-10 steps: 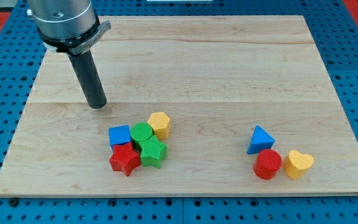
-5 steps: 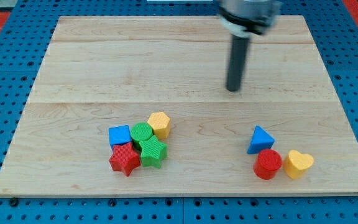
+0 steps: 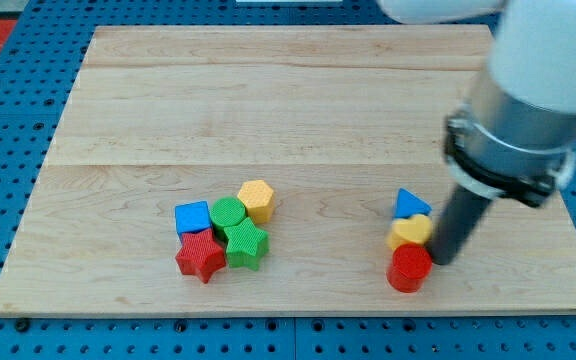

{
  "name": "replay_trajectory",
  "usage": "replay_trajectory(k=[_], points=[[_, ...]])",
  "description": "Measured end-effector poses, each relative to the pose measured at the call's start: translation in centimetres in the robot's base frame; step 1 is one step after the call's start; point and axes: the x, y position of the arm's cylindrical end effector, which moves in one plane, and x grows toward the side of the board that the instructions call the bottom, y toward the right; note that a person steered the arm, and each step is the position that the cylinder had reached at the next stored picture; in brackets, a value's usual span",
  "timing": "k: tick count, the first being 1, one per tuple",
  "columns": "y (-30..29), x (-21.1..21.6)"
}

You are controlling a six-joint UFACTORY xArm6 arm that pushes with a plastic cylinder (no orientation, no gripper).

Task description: Push the yellow heart into the green circle

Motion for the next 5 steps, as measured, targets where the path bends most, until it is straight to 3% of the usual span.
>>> replay_trajectory(k=[2, 4, 5], points=[[-3.3, -6.1], [-5.8, -2.7], [-12.5, -2.5]])
